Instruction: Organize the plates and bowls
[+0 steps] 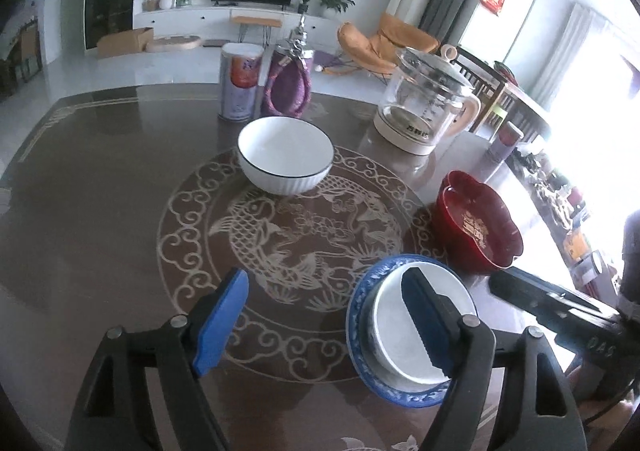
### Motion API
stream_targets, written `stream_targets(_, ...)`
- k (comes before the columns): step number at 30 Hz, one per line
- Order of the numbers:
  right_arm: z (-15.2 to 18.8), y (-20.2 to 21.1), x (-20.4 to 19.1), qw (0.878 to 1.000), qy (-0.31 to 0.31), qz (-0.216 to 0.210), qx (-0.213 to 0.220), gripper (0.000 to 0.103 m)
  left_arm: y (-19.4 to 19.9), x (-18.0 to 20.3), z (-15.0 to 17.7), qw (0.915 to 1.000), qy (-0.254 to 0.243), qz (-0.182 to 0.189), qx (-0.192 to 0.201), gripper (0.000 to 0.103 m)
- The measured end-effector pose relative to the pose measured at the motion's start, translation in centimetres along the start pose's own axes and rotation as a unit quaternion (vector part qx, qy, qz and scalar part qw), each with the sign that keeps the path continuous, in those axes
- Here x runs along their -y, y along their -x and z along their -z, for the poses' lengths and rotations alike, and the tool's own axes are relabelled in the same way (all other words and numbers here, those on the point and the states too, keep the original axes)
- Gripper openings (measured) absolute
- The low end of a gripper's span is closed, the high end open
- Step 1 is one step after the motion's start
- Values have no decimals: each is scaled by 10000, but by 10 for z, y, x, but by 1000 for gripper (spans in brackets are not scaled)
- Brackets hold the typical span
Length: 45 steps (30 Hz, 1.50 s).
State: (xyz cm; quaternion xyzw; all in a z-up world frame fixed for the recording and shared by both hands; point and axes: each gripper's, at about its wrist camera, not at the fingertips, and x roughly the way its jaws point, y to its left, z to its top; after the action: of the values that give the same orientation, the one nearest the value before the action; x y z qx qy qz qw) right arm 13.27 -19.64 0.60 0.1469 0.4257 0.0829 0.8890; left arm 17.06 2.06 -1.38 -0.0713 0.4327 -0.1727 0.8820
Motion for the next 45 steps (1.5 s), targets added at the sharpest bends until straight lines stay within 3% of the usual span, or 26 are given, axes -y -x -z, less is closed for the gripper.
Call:
stream_targets(12,1,12,-10,9995,198,132,205,63,6,-19,13,9995,163,-266,-51,79)
stream_targets(23,2,20,-21,9987,355,-35,356,68,11,-34,12,9990,300,-331,-9,79)
stream_targets(36,4,5,-50,9983,572,-94,59,68,14,-50,12,9987,353,-379,-15,79)
stream_targets(45,8,-6,-68,9976,631,-255,-133,68,8,-76,15,9969,653,-425,-111,79)
